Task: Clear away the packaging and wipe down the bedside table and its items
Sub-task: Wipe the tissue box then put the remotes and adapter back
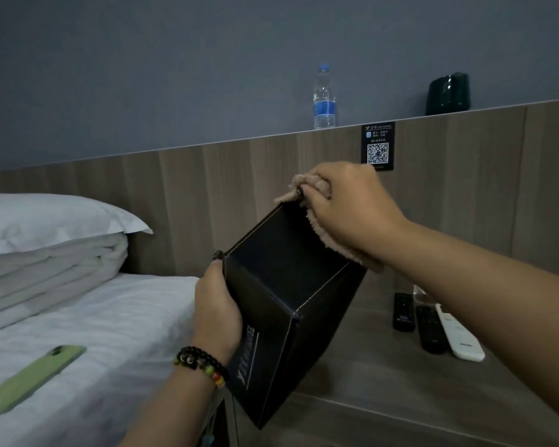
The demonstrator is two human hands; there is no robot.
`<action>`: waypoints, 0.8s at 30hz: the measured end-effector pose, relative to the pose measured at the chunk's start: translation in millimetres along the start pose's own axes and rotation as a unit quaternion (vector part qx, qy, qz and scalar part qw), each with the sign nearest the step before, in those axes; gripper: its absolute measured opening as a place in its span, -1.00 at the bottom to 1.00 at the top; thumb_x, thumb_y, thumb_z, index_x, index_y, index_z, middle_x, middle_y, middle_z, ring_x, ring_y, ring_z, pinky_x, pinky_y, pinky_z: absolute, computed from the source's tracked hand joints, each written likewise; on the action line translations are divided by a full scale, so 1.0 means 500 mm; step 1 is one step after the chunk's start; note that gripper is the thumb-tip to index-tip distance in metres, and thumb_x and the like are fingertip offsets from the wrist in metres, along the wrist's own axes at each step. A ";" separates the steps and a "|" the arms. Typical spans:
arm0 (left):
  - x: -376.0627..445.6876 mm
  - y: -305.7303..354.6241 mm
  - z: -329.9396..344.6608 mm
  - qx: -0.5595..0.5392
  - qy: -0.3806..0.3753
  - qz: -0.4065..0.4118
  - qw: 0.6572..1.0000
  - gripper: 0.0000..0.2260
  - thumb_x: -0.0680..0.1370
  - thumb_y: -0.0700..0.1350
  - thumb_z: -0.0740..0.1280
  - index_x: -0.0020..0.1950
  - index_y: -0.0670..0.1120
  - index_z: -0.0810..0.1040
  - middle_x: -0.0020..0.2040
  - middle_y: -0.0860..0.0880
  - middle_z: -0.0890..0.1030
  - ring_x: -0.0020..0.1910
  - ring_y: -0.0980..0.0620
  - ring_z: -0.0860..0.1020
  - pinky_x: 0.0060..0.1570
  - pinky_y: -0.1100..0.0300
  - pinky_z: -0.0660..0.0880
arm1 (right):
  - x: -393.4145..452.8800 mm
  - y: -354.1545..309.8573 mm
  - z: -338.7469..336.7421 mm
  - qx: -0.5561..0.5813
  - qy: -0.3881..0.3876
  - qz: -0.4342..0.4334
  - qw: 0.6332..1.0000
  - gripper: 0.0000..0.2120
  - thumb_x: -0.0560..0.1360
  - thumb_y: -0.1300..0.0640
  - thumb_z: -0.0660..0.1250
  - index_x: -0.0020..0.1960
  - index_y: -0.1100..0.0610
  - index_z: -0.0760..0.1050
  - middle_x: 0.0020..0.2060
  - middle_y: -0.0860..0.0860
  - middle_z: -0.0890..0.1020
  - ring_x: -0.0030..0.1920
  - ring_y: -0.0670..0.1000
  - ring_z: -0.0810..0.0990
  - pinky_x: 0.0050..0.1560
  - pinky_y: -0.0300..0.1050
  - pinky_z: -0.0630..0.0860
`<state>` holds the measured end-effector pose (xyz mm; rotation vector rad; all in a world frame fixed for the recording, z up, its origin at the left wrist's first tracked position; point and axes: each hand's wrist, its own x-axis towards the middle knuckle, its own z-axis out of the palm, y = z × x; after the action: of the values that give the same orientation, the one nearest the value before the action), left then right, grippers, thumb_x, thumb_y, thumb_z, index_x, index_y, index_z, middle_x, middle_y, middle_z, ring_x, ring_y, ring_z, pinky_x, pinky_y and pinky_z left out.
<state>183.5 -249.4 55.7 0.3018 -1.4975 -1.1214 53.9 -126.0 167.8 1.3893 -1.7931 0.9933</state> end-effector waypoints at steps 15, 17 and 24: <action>0.004 -0.007 0.017 -0.037 -0.059 0.046 0.997 -0.71 0.52 0.00 0.20 -0.39 0.04 0.50 -0.38 0.03 0.49 -0.29 0.11 0.44 -0.19 0.13 0.38 | -0.085 -0.106 -0.017 -0.012 0.019 -0.214 0.977 -0.68 0.58 -0.04 0.17 -0.02 0.15 0.61 -0.14 0.04 0.62 -0.24 0.08 0.61 -0.32 0.03 0.58; 0.001 -0.008 0.016 -0.029 -0.090 0.049 0.994 -0.68 0.46 0.13 0.15 -0.30 -0.07 0.50 -0.29 -0.08 0.48 -0.23 0.01 0.39 -0.16 0.02 0.36 | -0.063 -0.052 -0.022 -0.042 0.035 -0.168 0.984 -0.72 0.56 -0.03 0.21 0.00 0.13 0.60 -0.12 0.04 0.62 -0.22 0.08 0.61 -0.26 0.05 0.59; -0.004 -0.003 0.058 0.101 -0.110 0.078 0.986 -0.78 0.58 -0.13 0.15 -0.26 -0.08 0.44 -0.33 0.02 0.53 -0.28 0.08 0.50 -0.23 0.12 0.48 | -0.044 0.073 -0.033 -0.066 0.070 0.005 0.995 -0.79 0.56 0.01 0.29 0.02 0.13 0.60 -0.12 0.05 0.62 -0.14 0.06 0.58 -0.11 0.07 0.56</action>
<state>158.3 -235.4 57.6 0.1989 -1.8038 -0.9014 23.8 -95.9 151.2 1.2014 -1.7312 0.9358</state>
